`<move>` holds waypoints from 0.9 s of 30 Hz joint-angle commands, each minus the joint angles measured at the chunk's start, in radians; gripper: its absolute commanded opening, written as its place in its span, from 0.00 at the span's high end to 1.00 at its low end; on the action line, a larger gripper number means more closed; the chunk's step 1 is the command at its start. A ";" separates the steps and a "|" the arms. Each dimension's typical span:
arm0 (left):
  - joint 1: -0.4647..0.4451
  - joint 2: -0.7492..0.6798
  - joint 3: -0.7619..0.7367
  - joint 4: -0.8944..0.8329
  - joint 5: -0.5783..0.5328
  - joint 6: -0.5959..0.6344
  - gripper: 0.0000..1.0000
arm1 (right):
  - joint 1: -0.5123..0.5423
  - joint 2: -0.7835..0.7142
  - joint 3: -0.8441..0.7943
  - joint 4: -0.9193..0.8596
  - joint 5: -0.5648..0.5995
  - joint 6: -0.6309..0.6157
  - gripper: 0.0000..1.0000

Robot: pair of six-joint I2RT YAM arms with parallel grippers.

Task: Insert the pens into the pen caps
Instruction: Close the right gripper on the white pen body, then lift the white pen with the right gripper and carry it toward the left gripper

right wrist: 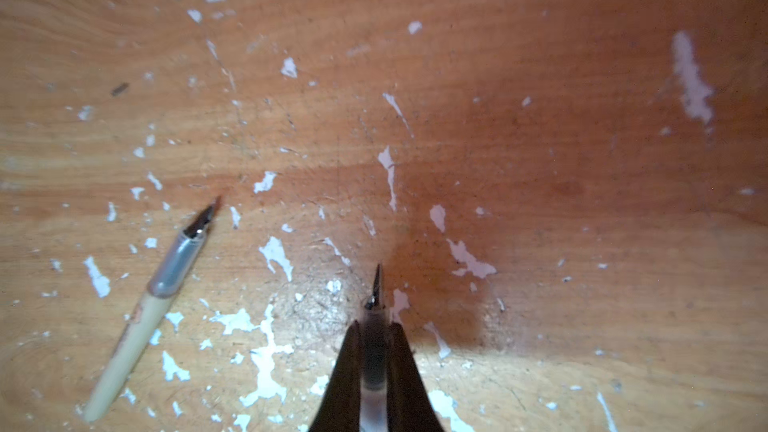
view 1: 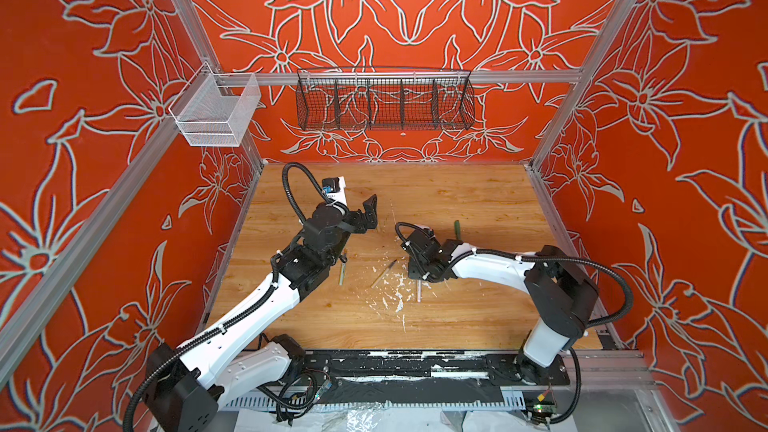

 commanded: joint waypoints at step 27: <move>0.019 0.069 -0.111 0.325 0.581 0.051 0.04 | -0.124 -0.550 -0.088 0.270 0.280 -0.407 0.95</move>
